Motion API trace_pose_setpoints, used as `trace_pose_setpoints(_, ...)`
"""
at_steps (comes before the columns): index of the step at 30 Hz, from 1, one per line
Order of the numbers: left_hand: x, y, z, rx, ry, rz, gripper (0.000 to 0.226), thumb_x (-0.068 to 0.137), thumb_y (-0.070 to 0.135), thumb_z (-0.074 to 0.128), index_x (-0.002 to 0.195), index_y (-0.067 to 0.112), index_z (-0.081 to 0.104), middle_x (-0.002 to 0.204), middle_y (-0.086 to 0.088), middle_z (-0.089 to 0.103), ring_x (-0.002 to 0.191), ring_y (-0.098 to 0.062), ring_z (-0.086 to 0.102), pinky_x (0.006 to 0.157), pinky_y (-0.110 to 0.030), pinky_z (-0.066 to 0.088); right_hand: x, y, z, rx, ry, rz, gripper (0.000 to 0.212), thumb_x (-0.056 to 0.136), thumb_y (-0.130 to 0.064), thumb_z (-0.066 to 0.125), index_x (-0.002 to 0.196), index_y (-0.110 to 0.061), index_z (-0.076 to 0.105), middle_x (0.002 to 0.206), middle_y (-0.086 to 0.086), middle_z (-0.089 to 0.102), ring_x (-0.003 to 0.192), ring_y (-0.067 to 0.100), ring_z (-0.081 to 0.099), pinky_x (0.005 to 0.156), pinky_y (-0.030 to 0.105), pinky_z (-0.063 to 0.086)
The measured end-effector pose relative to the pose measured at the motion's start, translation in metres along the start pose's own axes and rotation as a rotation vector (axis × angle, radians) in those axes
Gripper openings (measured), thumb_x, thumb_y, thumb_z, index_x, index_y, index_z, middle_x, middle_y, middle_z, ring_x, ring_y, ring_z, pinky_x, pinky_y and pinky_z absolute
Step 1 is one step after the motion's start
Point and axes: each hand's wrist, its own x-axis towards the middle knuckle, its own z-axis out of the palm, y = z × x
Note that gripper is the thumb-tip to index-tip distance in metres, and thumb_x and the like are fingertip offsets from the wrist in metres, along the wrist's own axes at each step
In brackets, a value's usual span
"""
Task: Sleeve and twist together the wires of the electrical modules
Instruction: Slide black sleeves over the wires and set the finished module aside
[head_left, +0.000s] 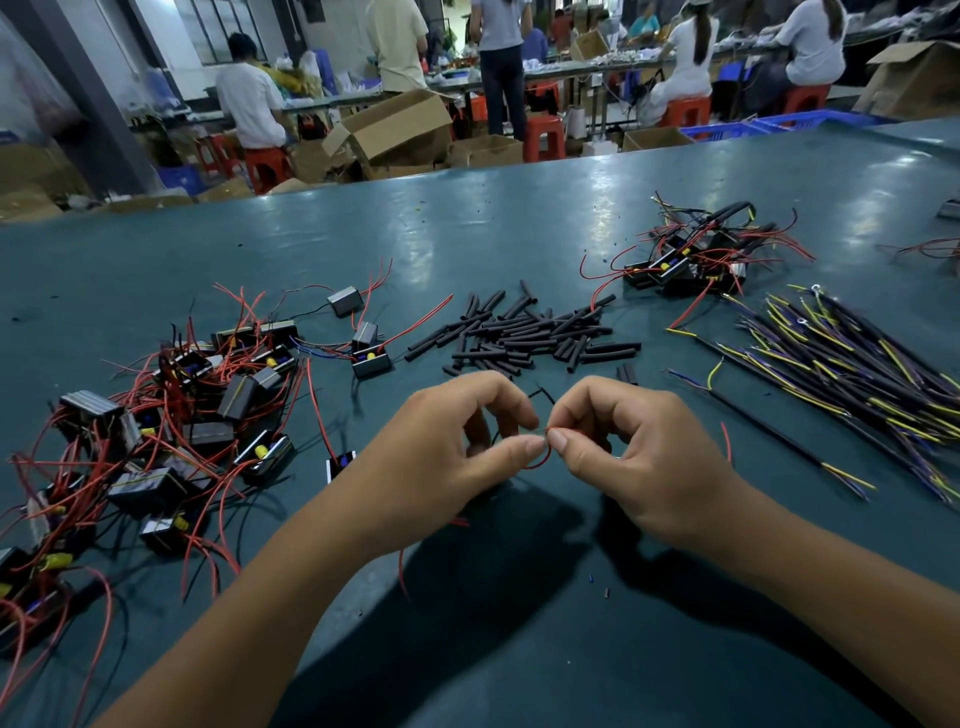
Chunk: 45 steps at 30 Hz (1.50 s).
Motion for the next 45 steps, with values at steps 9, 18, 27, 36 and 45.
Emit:
trace_pose_setpoints(9,0.0023,-0.0013,0.0009,0.476,0.211,0.426,0.015,0.095,0.028,0.067,0.096,0.015,0.074,0.094,0.001,0.065,0.077,-0.011,0.056,0.061,-0.041,0.051,0.0019,0.0023,0.0011,0.012,0.001,0.015,0.007,0.083,-0.019,0.063,0.076,-0.021,0.062,0.066,0.007,0.058,0.057,0.009,0.048,0.056,0.03,0.042)
trace_pose_setpoints(18,0.0031,0.0005,-0.0004,0.654,0.301,0.576,0.013,0.097,0.021,0.067,0.091,0.012,0.075,0.089,-0.005,0.066,0.071,-0.025,0.061,0.057,-0.042,0.05,0.0022,0.0015,0.0014,0.034,0.01,0.016,0.007,0.083,-0.018,0.063,0.076,-0.019,0.062,0.066,0.009,0.058,0.057,0.014,0.047,0.057,0.035,0.041)
trace_pose_setpoints(27,0.0041,-0.0031,0.0006,0.734,0.323,0.622,0.015,0.1,0.019,0.064,0.093,0.01,0.074,0.09,-0.006,0.067,0.076,-0.027,0.063,0.061,-0.043,0.05,0.003,0.0005,0.0006,0.062,0.005,0.025,0.007,0.083,-0.02,0.062,0.079,-0.014,0.063,0.066,0.014,0.058,0.058,0.025,0.048,0.058,0.039,0.041)
trace_pose_setpoints(36,0.005,-0.0043,0.0005,0.714,0.32,0.627,0.015,0.098,0.021,0.066,0.093,0.01,0.075,0.091,-0.005,0.068,0.076,-0.026,0.063,0.062,-0.044,0.051,0.004,0.0039,-0.001,0.155,-0.034,0.063,0.008,0.085,-0.019,0.061,0.079,-0.014,0.062,0.061,-0.003,0.051,0.058,0.007,0.042,0.051,0.025,0.034)
trace_pose_setpoints(45,0.004,-0.0035,0.0008,0.727,0.307,0.624,0.008,0.096,0.011,0.067,0.092,0.009,0.073,0.092,-0.005,0.067,0.075,-0.028,0.062,0.061,-0.045,0.049,0.0034,0.0052,-0.0012,0.195,-0.05,0.071,0.008,0.086,-0.018,0.062,0.079,-0.015,0.062,0.059,-0.012,0.049,0.054,0.002,0.038,0.051,0.014,0.032)
